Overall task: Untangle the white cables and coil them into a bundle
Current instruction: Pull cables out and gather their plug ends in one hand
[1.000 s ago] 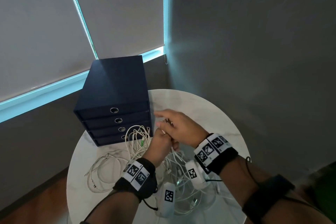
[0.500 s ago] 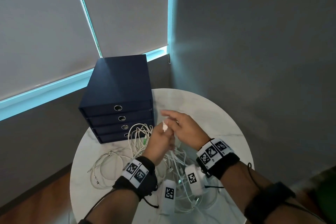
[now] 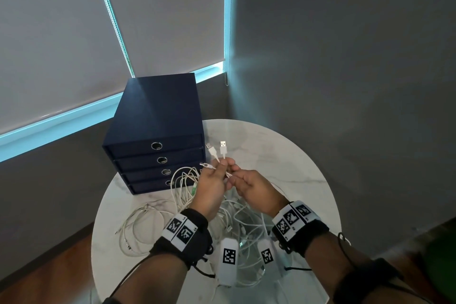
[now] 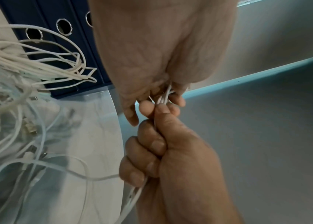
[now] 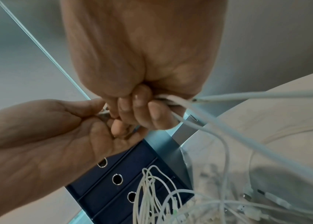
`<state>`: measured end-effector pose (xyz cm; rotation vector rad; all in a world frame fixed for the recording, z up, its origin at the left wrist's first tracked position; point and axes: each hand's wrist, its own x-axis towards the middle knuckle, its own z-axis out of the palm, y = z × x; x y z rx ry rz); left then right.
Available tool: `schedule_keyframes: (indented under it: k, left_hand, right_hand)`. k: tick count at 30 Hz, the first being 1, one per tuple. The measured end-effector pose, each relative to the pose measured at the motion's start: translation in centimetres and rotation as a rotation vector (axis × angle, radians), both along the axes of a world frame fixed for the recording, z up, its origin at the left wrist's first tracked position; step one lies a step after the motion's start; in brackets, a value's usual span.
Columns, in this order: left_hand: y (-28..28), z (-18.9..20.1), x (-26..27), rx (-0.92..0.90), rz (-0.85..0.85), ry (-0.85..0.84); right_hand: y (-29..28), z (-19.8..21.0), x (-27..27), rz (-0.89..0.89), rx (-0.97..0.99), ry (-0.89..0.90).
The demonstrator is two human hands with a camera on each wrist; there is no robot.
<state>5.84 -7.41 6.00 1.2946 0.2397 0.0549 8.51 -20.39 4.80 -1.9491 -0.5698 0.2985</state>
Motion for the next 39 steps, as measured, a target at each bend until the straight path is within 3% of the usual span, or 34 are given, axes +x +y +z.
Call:
schedule_keyframes:
  k: [6, 12, 17, 20, 26, 31, 33, 35, 36, 37, 39]
  left_hand:
    - [0.9, -1.3, 0.1, 0.289, -0.176, -0.103]
    - [0.7, -0.9, 0.2, 0.168, -0.031, -0.201]
    - [3.0, 1.3, 1.5, -0.311, 0.203, -0.191]
    - [5.5, 1.8, 2.3, -0.437, 0.236, -0.215]
    - [5.8, 0.4, 1.8, -0.319, 0.182, -0.177]
    - [5.5, -1.5, 0.9, -0.259, 0.141, -0.085]
    - [4.9, -2.6, 0.6, -0.236, 0.109, -0.045]
    - [4.0, -3.6, 0.3, -0.205, 0.073, -0.012]
    - [3.6, -4.1, 0.2, -0.19, 0.058, 0.002]
    - [3.3, -4.5, 0.1, -0.173, 0.044, 0.016]
    - [2.7, -5.1, -0.2, -0.149, 0.015, 0.038]
  right_hand:
    - [-0.6, -0.9, 0.5, -0.123, 0.245, 0.197]
    - [-1.6, -0.7, 0.6, -0.02, 0.2, 0.242]
    - [-5.3, -0.2, 2.8, -0.036, -0.248, -0.09]
    - [-10.1, -0.2, 4.9, -0.153, -0.421, -0.145]
    - [-17.9, -3.9, 6.3, -0.261, -0.744, -0.058]
    - [-22.9, -7.2, 2.5, -0.413, -0.877, 0.222]
    - [-23.7, -8.7, 0.7, -0.398, -1.021, 0.31]
    - [-27.4, -13.6, 0.5, -0.398, -1.177, 0.362]
    - [-30.0, -16.3, 0.9, -0.306, -1.24, 0.411]
    - [-30.5, -17.0, 0.7, -0.273, -1.268, 0.444]
    - [-27.2, -12.4, -1.5, -0.248, -1.351, 0.491]
